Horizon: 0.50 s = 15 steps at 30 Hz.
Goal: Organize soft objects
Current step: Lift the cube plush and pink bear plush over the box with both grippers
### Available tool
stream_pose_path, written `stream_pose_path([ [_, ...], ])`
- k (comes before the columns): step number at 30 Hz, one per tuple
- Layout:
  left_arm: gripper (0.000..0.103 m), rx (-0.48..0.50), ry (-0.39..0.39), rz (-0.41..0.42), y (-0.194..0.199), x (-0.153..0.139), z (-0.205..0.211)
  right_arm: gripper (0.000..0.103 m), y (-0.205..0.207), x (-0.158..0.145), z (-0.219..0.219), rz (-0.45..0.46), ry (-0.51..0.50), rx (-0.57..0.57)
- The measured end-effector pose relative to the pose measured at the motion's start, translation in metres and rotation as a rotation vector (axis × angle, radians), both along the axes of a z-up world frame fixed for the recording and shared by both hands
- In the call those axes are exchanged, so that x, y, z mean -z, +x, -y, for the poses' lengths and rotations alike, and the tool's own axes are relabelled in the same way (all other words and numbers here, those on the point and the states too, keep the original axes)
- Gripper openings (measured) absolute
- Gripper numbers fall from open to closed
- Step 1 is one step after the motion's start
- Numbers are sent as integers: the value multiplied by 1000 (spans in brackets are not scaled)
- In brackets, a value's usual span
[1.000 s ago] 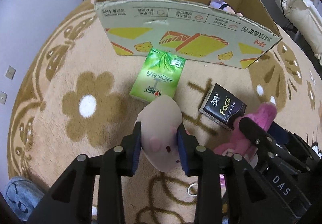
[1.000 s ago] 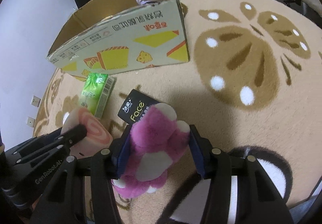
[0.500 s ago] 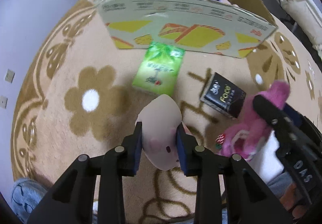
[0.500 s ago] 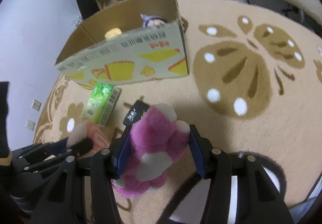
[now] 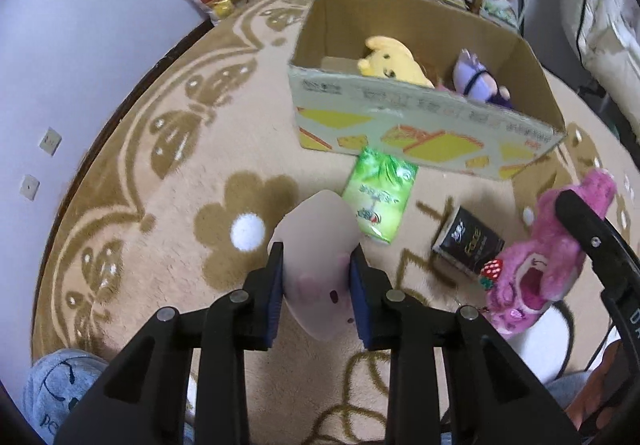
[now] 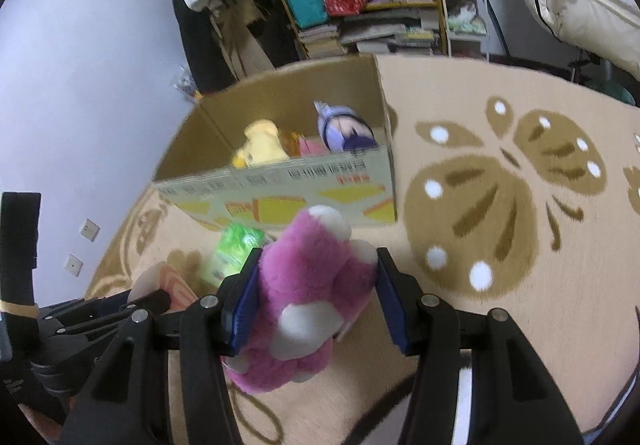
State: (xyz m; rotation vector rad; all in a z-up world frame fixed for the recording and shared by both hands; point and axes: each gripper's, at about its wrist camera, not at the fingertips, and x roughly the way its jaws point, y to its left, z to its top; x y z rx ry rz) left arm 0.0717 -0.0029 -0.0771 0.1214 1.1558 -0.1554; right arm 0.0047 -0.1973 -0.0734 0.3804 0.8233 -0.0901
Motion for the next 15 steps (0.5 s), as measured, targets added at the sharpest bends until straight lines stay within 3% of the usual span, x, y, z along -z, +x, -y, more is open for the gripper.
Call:
stream_pose_path([
  [8,28,-45,-14,58,9,-17,-11,57,4,-26,4,82,-24,17],
  [15,27,-100,-17,164,14,-45,-19,57,9,-46,12,146,-26,28],
])
